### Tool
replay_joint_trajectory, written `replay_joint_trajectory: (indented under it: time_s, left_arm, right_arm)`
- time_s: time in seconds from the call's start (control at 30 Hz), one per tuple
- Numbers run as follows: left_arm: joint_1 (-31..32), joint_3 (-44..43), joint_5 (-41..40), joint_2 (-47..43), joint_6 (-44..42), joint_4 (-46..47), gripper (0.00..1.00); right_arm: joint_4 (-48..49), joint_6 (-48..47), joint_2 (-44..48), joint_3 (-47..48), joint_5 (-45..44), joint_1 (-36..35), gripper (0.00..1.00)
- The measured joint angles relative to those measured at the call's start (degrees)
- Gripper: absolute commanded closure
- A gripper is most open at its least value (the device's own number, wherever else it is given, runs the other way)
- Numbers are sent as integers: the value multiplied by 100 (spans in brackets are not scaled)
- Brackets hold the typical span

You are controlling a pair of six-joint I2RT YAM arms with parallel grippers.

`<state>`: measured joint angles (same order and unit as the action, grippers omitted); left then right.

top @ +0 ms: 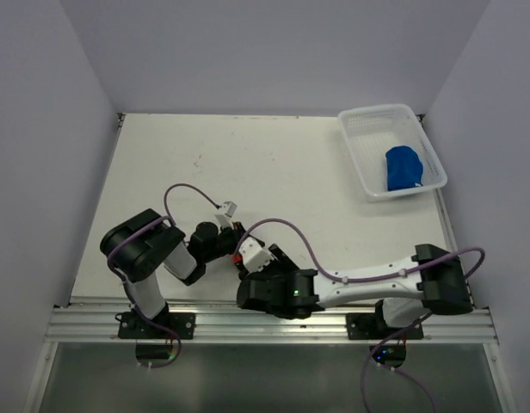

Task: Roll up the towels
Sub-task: Roll the towel

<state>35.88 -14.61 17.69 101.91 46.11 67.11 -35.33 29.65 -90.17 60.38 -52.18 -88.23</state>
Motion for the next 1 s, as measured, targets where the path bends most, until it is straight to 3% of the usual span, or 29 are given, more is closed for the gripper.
replay_joint_trajectory:
  time_s: [0.17,0.23,0.37,0.47,0.63,1.0]
  left_arm:
    - [15,46,-59,37,0,129,73]
    - [15,98,-94,35,-2,197,73]
    - [15,293,-186,13,-9,442,73]
    - [15,363,-210,13,-15,544,73]
    - [15,396,-221,9,-20,588,72]
    - [15,455,-260,-85,-46,553,72]
  right_arm:
    - [876,72,1495,-903,986,529,45]
    - [1344,197,2046,-1460,1742,1189,49]
    - [2033,459,2555,-2253,3139,2876,47]
    - [2594,662,2225,-2428,4225,3600,45]
    - [3825,1154,1298,-2680,5742,4183,44]
    - [5302,1838,-33,-2721,7178,4256,44]
